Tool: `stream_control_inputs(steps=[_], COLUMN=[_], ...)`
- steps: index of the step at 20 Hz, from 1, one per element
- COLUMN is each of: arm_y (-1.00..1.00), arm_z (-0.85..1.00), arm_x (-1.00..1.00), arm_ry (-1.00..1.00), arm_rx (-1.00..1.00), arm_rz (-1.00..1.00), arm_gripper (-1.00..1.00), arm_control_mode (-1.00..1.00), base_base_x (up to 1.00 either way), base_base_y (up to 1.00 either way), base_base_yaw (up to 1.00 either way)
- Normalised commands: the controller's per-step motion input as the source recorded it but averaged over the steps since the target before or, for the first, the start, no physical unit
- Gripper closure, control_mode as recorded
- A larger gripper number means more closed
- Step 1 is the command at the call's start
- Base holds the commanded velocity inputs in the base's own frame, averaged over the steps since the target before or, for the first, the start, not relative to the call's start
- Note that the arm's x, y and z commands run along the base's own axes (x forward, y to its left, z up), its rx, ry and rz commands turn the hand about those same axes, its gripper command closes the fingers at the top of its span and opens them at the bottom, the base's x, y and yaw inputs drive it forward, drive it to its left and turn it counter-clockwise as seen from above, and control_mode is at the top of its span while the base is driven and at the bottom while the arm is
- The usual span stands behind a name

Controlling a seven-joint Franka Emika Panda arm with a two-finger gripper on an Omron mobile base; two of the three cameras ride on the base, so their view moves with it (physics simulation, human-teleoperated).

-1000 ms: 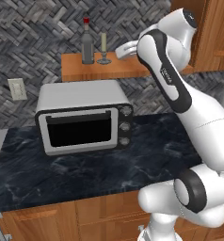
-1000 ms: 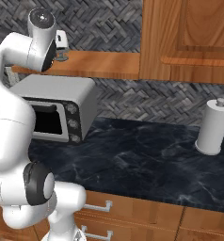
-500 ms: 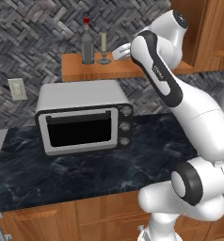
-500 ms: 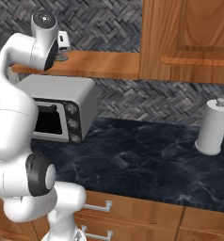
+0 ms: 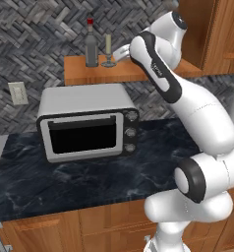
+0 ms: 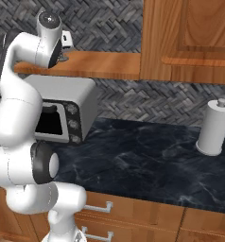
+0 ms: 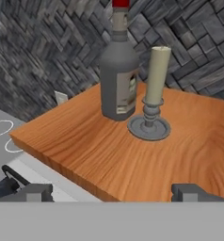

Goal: Get the candle and the liquor from the cabinet and move them to the dining counter.

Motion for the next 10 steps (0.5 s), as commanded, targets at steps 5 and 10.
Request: stream_control_inputs(steps=[5,10], arm_y=[0.02,0.16], arm_z=[0.00,-0.01], arm_x=[0.36,0.18], arm_ry=[0.00,0.00], arm_rx=[0.03,0.03], arm_rz=[0.00,0.00], arm_gripper=[-1.00,-1.00], arm_control_mode=[-1.00,-1.00], base_base_x=[0.00,0.00], base_base_y=[0.00,0.00], base_base_yaw=[0.00,0.00])
